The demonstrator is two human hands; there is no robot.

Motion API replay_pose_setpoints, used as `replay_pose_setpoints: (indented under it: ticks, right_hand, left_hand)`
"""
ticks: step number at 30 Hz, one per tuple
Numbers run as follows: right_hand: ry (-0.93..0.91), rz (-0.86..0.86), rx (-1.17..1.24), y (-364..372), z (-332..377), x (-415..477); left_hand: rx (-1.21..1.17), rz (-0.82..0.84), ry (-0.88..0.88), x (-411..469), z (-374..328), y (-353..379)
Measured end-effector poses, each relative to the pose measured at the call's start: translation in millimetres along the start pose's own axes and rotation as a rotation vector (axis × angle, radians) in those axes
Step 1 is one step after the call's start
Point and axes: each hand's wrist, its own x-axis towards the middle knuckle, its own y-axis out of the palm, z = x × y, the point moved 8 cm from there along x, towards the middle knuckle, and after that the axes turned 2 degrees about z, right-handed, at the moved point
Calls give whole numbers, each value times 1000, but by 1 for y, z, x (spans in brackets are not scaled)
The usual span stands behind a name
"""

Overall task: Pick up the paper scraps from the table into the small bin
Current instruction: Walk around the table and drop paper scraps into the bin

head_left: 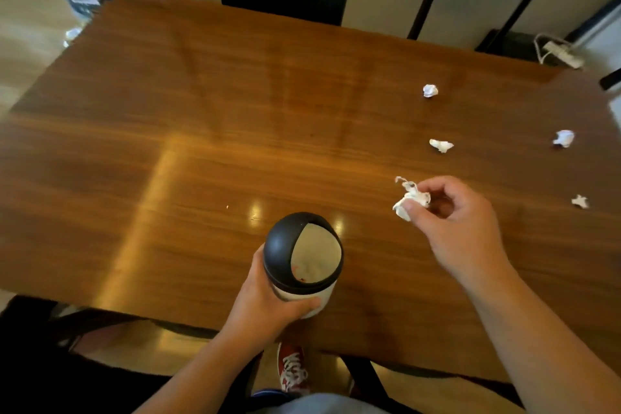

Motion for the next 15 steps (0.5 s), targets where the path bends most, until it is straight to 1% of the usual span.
replay_pose_setpoints:
  ticks: [3, 6, 7, 9, 10, 11, 12, 14, 15]
  right_hand:
    - [-118, -143, 97, -56, 40, -21]
    - [-262, -361, 167, -111, 76, -51]
    - [-306, -415, 172, -123, 83, -61]
    - [-366, -468, 151, -132, 82, -74]
    - [-362, -456, 117, -127, 74, -78]
    - [-310, -384, 74, -116, 58, -77]
    - [-209, -244, -10, -97, 37, -75]
    - [-43, 94, -332, -58, -7, -81]
    - [-9, 173, -431, -53, -27, -86]
  left_hand:
    - [29, 63, 34, 4, -17, 25]
    - [49, 138, 70, 7, -34, 53]
    - [55, 160, 80, 7, -39, 63]
    - [71, 194, 97, 7, -51, 83]
    - [77, 207, 104, 7, -57, 93]
    - [79, 219, 112, 6, -62, 103]
    - [82, 235, 122, 5, -68, 114]
    - [92, 269, 142, 2, -78, 135]
    - [97, 281, 146, 1, -82, 145]
